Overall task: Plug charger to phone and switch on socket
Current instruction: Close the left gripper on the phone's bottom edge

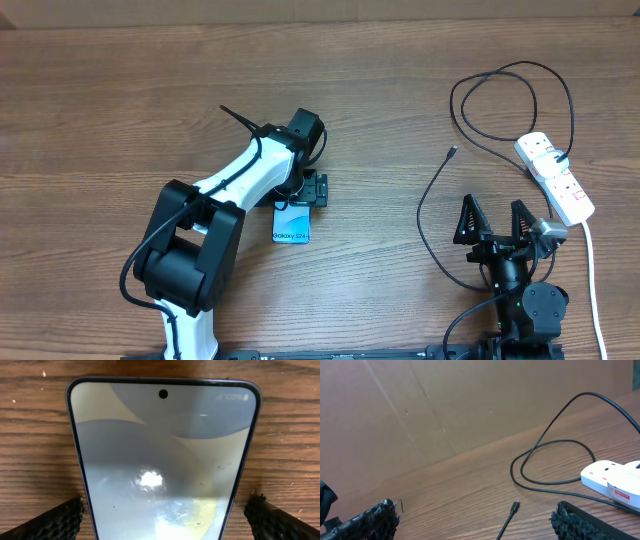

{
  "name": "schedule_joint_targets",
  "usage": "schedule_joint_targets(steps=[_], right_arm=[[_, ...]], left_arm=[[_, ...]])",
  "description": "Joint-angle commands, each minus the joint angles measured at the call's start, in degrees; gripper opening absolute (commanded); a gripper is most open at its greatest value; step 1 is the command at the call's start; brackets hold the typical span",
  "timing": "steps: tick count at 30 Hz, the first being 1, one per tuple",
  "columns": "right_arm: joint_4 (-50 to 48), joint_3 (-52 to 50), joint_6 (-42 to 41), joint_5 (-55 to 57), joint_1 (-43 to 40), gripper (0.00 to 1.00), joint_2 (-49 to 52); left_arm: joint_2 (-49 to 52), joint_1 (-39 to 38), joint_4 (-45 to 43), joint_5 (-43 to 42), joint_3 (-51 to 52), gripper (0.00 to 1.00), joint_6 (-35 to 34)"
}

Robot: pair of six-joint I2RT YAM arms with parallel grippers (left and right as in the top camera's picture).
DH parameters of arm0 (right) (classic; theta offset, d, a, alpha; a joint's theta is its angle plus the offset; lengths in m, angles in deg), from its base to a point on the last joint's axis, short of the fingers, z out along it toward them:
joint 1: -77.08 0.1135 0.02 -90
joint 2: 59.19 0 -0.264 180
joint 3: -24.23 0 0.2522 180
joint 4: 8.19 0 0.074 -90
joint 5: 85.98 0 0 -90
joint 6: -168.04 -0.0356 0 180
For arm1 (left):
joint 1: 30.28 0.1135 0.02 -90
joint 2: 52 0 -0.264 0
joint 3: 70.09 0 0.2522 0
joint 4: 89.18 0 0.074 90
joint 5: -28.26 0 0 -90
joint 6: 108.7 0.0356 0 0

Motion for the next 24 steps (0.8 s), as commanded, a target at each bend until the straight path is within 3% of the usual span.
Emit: schedule_joint_targets(steps=[1,7,15,24], right_arm=[[-0.3,-0.6,0.4,0.3,-0.2,1.0,-0.5],[-0.4,-0.6,0.4,0.3,-0.2,1.0,-0.5],[-0.3,-0.6,0.4,0.3,-0.2,1.0,-0.5],[-0.4,-0.6,0.4,0.3,-0.2,1.0,-0.5]], left_arm=[[1.7,-0.3,0.6,1.6,3.0,1.0,0.7],[1.7,-0.3,0.8,1.6,3.0,1.0,1.9],[1.7,-0.3,0.8,1.6,3.0,0.85,1.9],[1.7,-0.3,1.0,1.5,3.0,0.83,1.9]])
